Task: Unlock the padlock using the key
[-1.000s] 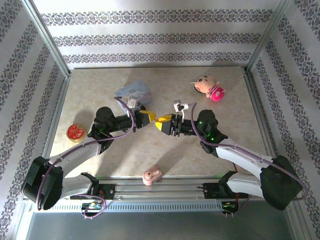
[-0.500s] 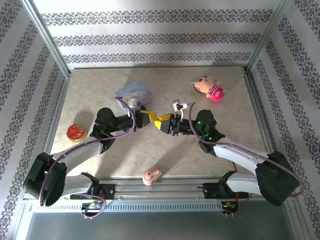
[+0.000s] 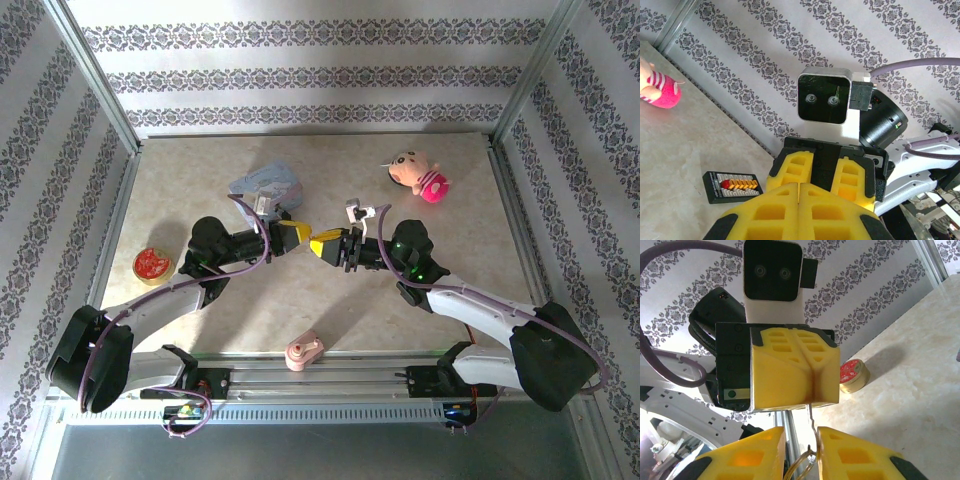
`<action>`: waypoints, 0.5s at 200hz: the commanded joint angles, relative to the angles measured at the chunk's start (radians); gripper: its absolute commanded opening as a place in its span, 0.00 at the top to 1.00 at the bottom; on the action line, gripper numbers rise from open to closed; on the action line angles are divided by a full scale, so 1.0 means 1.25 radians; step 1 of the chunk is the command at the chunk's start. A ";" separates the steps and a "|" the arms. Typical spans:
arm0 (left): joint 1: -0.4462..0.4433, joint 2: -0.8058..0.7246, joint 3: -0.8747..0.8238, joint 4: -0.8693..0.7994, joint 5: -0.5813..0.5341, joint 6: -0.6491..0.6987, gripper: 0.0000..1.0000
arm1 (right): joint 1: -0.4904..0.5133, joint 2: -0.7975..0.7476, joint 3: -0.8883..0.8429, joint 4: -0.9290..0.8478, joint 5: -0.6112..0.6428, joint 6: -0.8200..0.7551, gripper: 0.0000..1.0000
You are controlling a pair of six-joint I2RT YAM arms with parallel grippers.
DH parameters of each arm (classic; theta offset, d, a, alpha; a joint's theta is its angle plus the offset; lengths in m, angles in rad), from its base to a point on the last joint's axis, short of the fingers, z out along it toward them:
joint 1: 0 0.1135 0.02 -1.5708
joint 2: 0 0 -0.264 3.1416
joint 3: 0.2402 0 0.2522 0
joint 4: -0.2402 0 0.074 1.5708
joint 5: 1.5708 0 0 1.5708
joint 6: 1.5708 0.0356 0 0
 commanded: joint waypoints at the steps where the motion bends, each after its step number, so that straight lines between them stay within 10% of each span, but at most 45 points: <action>1: 0.016 -0.011 -0.007 0.047 -0.014 -0.007 1.00 | -0.003 0.003 -0.005 0.035 -0.008 0.002 0.74; 100: 0.015 -0.008 -0.006 0.050 -0.013 -0.011 1.00 | 0.005 0.034 0.012 0.051 -0.013 0.006 0.73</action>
